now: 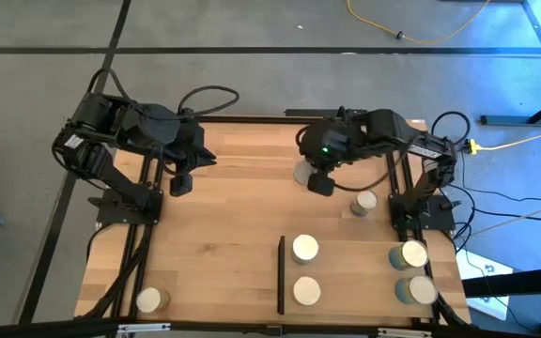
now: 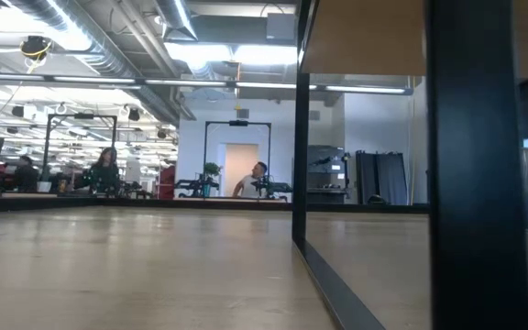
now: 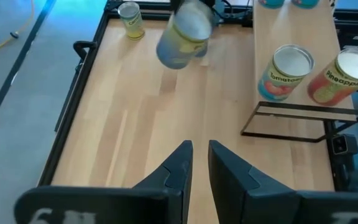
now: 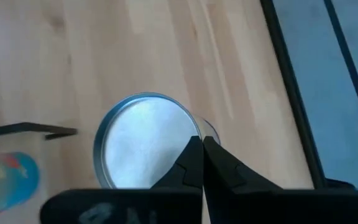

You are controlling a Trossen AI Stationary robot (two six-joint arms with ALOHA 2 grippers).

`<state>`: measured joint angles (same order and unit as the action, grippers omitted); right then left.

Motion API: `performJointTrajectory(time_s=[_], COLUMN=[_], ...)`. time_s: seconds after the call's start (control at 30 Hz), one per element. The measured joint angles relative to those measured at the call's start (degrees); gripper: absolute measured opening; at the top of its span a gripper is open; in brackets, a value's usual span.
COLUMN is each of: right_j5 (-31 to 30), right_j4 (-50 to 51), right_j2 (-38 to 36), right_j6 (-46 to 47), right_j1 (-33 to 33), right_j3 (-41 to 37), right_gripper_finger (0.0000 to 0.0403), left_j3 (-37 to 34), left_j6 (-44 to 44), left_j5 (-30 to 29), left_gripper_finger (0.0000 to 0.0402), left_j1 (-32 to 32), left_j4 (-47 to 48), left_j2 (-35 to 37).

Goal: Pick and place cans onto a shelf
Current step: Put the bottom canned peas on the shelf

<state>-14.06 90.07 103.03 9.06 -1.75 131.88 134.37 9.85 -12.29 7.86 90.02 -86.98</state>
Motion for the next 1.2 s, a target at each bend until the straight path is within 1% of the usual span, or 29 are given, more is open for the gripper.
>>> performJointTrajectory(time_s=[0.23,0.33,0.53,0.67,0.73,0.87,1.0,1.2], right_j5=[-0.66,-2.04,-2.52,-2.14,-1.89,-1.81,1.32,6.74], right_j4=[0.01,-0.01,-0.01,-0.03,-0.03,-0.03,-0.17,-0.14], right_j2=[-2.0,-3.06,-6.52,-9.09,-10.8,-13.7,-15.17,-16.09], right_j6=[2.71,3.52,8.72,8.32,8.46,11.55,13.15,15.1], right_j1=[-5.58,-8.28,-13.18,-17.04,-18.38,-21.21,-24.95,-30.43], right_j3=[-0.05,-0.05,-0.14,-0.16,-0.16,-0.16,-0.43,-5.95], right_gripper_finger=[0.0,0.0,0.0,0.0,0.0,0.0,0.0,0.0], left_j3=[0.0,0.0,0.0,0.0,0.0,0.0,0.0,0.0], left_j6=[-0.34,-1.8,-2.54,-2.51,-1.98,0.5,0.53,1.98], left_j5=[0.0,-0.02,-0.02,0.0,-0.02,-0.09,-0.21,-0.22], left_gripper_finger=[0.0044,0.0044,0.0044,0.0044,0.0044,0.0044,0.0044,0.0044], left_j1=[0.0,-0.02,0.0,0.02,0.04,0.07,0.07,0.07], left_j4=[-0.02,0.0,0.0,0.0,0.0,0.0,0.0,0.0], left_j2=[-0.02,-0.02,-0.02,-0.02,-0.02,-0.02,-0.02,-0.02])
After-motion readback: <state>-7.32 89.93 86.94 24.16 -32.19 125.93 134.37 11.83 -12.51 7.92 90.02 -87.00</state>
